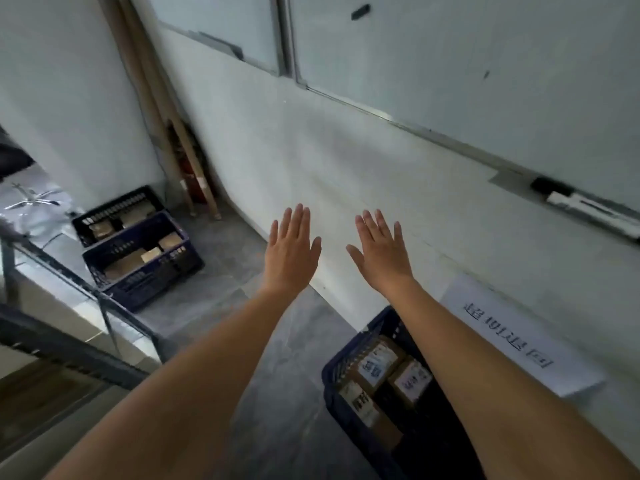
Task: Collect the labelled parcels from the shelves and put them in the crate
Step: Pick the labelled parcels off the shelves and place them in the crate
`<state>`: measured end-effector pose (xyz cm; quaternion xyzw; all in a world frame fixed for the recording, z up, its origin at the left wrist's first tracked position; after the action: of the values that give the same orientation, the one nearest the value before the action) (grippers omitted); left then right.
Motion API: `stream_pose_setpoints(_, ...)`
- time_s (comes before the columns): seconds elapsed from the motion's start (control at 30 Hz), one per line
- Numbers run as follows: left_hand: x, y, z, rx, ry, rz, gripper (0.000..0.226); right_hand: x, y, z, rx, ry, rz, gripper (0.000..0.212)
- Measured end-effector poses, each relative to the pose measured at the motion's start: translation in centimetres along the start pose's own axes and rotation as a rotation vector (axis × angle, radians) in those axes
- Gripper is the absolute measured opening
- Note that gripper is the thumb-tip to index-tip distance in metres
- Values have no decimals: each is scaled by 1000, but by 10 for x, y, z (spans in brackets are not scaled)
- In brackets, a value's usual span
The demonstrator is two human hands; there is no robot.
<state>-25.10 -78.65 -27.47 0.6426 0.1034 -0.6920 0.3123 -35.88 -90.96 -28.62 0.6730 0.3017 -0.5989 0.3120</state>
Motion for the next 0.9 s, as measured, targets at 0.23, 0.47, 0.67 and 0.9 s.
stream_pose_setpoints(0.23, -120, -80, -151, -253, 155, 178, 70, -63, 3, -186, -291, 68, 209, 65)
stream_pose_setpoints(0.47, -206, -213, -269, -467, 333, 201, 72, -79, -52, -366, -500, 121, 186, 65)
stream_pose_setpoints(0.67, -257, -318, -346, -650, 439, 220, 68, -80, -108, -508, -664, 195, 188, 66)
stream_pose_setpoints(0.9, -295, -416, -424, -875, 513, 263, 67, -81, -159, -660, -950, 277, 193, 63)
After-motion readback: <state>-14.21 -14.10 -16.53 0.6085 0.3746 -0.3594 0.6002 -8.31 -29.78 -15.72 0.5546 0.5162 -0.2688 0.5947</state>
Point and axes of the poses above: each hand's wrist, its own y-axis towards the middle knuckle, its own x-axis out of the palm, z = x × y, the point moved 5 cm from there along y, towards the middle knuckle, and after that the axes turned 5 degrees about x, right-handed, at the moved point
